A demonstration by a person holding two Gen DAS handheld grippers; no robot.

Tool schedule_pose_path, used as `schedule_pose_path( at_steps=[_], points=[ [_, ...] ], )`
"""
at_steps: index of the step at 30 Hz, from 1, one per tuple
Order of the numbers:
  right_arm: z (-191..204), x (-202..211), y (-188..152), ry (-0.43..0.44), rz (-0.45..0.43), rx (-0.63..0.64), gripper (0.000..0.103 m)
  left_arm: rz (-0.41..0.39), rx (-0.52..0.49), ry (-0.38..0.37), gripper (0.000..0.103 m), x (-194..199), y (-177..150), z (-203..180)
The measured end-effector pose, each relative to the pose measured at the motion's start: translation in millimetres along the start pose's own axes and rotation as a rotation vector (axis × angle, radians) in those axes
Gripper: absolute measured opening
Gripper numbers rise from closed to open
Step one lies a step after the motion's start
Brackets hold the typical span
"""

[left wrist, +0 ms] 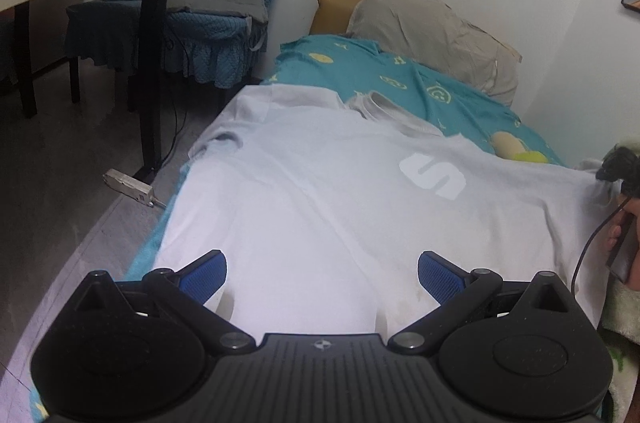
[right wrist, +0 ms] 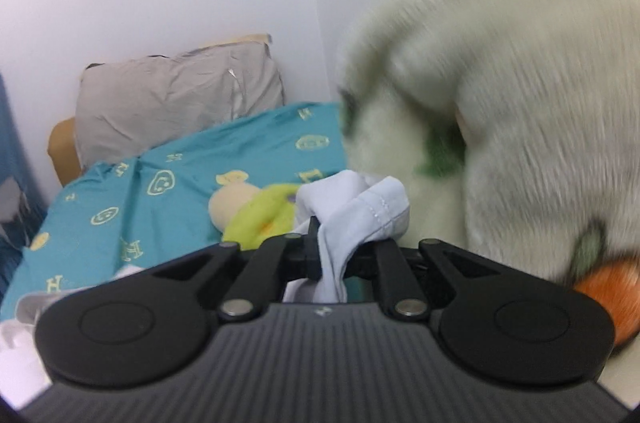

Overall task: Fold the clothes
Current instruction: 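Fold the sleeve with the right gripper across the shirt body, then move the left gripper to the shirt's side edge and grasp it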

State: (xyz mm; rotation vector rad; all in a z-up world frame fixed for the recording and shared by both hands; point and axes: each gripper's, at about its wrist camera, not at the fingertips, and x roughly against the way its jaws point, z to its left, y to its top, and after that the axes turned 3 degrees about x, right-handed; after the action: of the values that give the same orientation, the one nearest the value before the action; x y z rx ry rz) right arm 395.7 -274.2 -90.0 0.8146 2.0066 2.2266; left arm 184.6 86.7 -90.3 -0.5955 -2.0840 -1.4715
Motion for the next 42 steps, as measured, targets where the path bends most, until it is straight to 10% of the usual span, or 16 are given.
schedule_pose_path(
  at_steps=[8,17,20,30,42],
  points=[
    [128.3,42.9,-26.5,0.134,-0.083,0.360,0.010,-0.020,0.006,0.047,0.103,4.0,11.9,15.1],
    [236.4,48.6,-113.2,0.336,0.029,0.562,0.014,0.030,0.007,0.056,0.103,-5.5,0.3,18.0],
    [237.6,41.7,-116.5,0.429,0.086,0.540,0.093,0.038,0.010,0.060,0.103,-10.7,-0.8,18.8],
    [173.6,127.1,-76.1,0.581,-0.044,0.453,0.103,0.031,-0.079,0.061,0.103,-7.5,-15.7,-4.9],
    [-93.6,310.3,-33.2,0.463,0.077,-0.162,0.103,0.076,-0.118,-0.065,0.101,44.8,-46.7,-33.9]
  ],
)
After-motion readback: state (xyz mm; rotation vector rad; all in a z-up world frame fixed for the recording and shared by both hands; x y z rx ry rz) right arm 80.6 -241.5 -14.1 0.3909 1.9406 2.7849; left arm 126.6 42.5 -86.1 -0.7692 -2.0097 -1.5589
